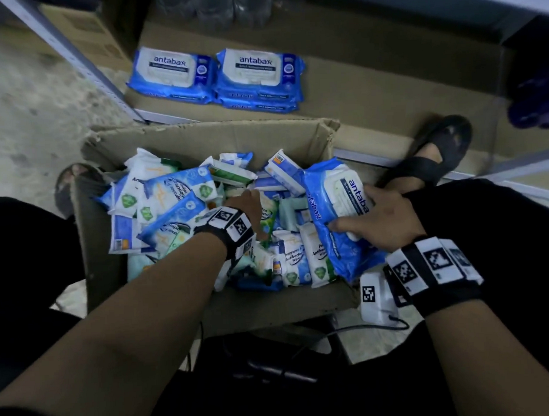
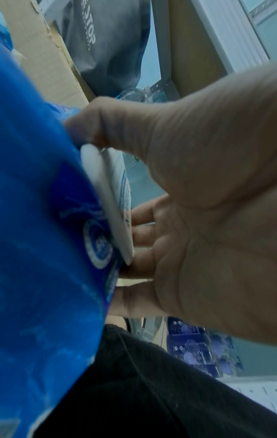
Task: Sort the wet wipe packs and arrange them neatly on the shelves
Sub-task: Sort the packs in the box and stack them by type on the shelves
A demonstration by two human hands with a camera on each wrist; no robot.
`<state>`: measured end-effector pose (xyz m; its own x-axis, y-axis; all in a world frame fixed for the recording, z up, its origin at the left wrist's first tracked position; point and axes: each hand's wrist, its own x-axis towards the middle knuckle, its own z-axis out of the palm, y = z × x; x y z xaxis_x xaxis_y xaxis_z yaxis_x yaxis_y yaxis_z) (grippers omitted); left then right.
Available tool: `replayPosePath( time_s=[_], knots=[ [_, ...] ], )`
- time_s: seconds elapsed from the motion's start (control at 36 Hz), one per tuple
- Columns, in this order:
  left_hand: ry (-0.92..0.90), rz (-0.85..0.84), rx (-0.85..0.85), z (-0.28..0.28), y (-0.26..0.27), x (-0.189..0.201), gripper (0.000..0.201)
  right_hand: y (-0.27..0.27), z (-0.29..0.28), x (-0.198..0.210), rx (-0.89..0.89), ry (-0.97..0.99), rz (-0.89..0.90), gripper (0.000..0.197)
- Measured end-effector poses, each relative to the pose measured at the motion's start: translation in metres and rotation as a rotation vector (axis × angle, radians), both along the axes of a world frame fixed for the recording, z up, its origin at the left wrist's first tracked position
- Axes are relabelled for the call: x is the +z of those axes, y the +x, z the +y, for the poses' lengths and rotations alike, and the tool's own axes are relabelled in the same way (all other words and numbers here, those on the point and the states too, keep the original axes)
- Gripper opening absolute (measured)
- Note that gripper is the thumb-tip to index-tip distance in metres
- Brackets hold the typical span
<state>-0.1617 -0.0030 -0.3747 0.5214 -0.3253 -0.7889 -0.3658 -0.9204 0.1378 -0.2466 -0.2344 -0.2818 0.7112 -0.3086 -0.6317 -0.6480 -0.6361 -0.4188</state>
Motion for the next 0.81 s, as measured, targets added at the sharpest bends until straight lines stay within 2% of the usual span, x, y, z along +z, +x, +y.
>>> replayPosePath(
  time_s=[0.11,0.33,0.53,0.58,0.64,0.69,0.81],
  knots=[
    [-0.016,-0.008,-0.054,0.001,0.000,0.004,0.104,-0.003,0.000,0.002,-0.011,0.009,-0.014,0.062],
    [-0.001,0.009,0.006,0.003,-0.012,-0.002,0.110,-0.005,0.001,-0.002,-0.027,0.012,-0.041,0.068],
    [0.002,0.045,0.074,0.004,-0.003,0.002,0.128,-0.002,0.001,-0.005,-0.024,0.020,-0.050,0.076],
    [0.007,0.110,0.075,0.004,0.002,0.007,0.116,-0.002,0.000,-0.006,-0.023,0.020,-0.043,0.075],
    [-0.008,0.182,0.054,0.000,0.008,0.018,0.080,-0.001,0.000,-0.006,-0.020,0.025,-0.037,0.074],
    [-0.019,0.224,-0.004,-0.001,0.011,0.028,0.057,0.000,0.001,-0.008,-0.022,0.025,-0.037,0.074],
    [0.039,0.210,-0.049,0.004,0.016,0.054,0.034,-0.002,0.002,-0.010,-0.011,0.000,-0.065,0.063]
  ],
)
